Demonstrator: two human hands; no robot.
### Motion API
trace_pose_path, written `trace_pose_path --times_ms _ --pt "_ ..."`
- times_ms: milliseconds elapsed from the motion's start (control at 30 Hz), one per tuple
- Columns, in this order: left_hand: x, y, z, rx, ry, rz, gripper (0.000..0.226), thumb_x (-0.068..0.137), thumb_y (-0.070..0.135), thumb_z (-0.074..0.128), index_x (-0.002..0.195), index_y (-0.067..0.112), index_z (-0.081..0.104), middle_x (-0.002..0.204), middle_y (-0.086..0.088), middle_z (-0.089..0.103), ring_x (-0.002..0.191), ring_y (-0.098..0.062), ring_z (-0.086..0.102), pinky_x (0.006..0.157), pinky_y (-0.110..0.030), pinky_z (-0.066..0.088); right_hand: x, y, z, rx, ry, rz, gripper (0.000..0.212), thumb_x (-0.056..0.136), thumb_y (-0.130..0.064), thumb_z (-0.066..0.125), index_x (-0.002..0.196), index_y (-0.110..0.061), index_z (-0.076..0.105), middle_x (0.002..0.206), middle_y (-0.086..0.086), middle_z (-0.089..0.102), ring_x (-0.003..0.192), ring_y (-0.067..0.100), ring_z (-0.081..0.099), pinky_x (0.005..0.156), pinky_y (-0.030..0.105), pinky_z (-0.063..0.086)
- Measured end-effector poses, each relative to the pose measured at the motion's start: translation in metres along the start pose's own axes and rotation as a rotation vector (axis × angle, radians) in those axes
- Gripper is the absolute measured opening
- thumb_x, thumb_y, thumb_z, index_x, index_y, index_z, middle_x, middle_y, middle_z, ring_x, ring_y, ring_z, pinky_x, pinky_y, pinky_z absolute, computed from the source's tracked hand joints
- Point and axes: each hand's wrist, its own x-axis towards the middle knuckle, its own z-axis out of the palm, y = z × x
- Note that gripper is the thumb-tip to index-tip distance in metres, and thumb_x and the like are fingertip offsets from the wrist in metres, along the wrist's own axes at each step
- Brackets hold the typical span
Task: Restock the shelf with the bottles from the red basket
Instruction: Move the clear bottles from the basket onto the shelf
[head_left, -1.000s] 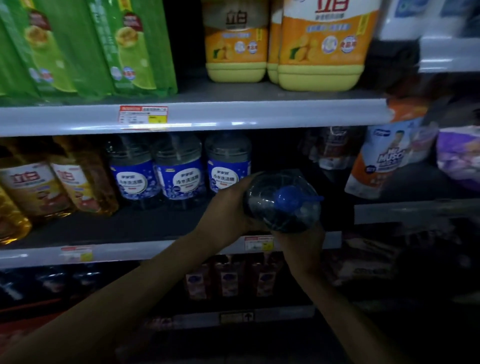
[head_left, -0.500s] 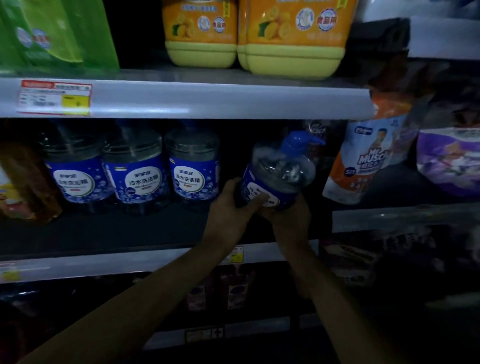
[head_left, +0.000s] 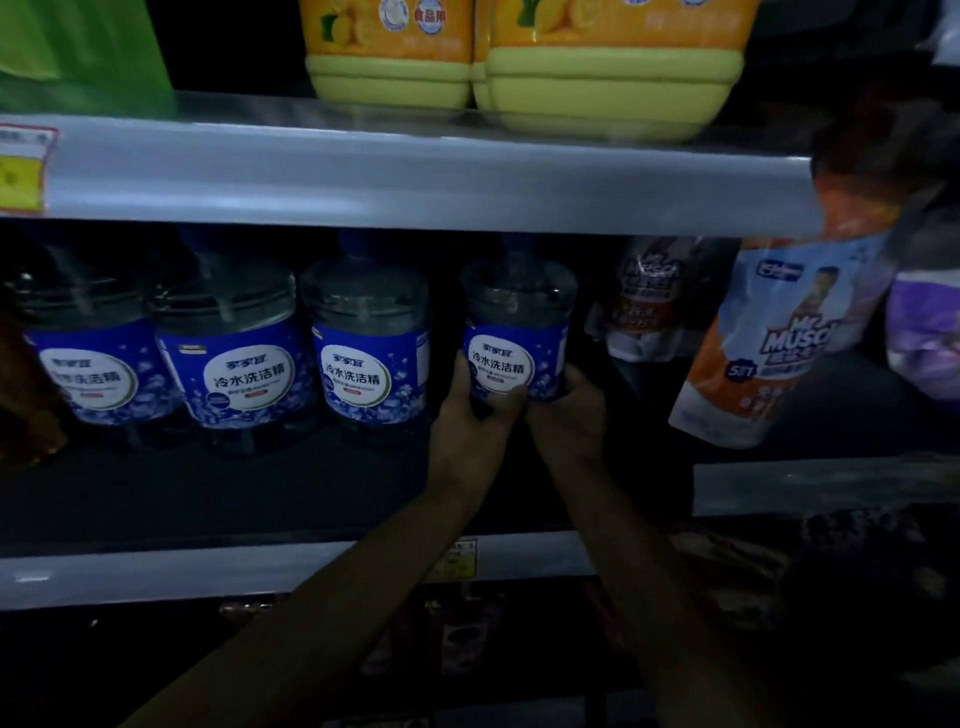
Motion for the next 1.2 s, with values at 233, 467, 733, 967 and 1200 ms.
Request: trace_pose_path --times_ms 233,467,733,967,1200 --pt "0.030 0.001 0.000 -0.004 0.066 0.006 0.075 0.079 0.055 0.071 0.147 0.032 0.048 0.132 0.008 0.068 0.122 -0.011 0.065 0.107 -0.043 0.053 0.024 -0.001 0.025 -0.015 0.021 0.039 0.036 0.076 -0.011 0.082 0.111 -0.015 0.073 0.102 0.004 0.076 0.092 0.019 0.072 0.079 0.029 0.058" --pt "0.047 0.004 0.003 -0.085 0.136 -0.023 0.058 0.083 0.045 0.070 0.135 0.023 0.058 0.124 0.003 0.072 0.116 -0.015 0.068 0.104 -0.046 0.054 0.038 -0.001 0.043 -0.059 0.034 0.031 0.032 0.080 -0.018 0.081 0.110 -0.018 0.071 0.102 0.003 0.076 0.093 0.019 0.071 0.083 0.031 0.059" --pt "0.042 -0.013 0.005 -0.030 0.145 -0.032 0.081 0.081 0.048 0.071 0.154 0.033 0.039 0.147 0.007 0.058 0.135 -0.012 0.054 0.114 -0.046 0.046 0.027 0.003 0.041 -0.084 -0.026 -0.052 0.060 0.074 -0.028 0.085 0.129 -0.016 0.065 0.115 0.003 0.072 0.103 0.018 0.066 0.085 0.025 0.048" --pt "0.021 -0.001 0.003 0.000 0.161 -0.061 0.066 0.094 0.019 0.070 0.154 0.027 0.043 0.146 0.006 0.057 0.134 -0.012 0.053 0.114 -0.038 0.045 0.013 0.003 0.036 -0.073 0.050 -0.064 0.056 0.088 -0.023 0.072 0.139 -0.010 0.056 0.129 0.008 0.066 0.117 0.021 0.061 0.097 0.027 0.046" --pt "-0.008 0.018 -0.007 0.119 0.104 -0.129 0.053 0.095 0.023 0.070 0.145 0.022 0.052 0.131 0.003 0.064 0.122 -0.016 0.059 0.102 -0.031 0.049 -0.012 -0.002 0.010 -0.172 -0.042 -0.031 0.048 0.095 -0.010 0.067 0.142 -0.009 0.053 0.134 0.009 0.063 0.116 0.015 0.057 0.082 0.001 0.037"
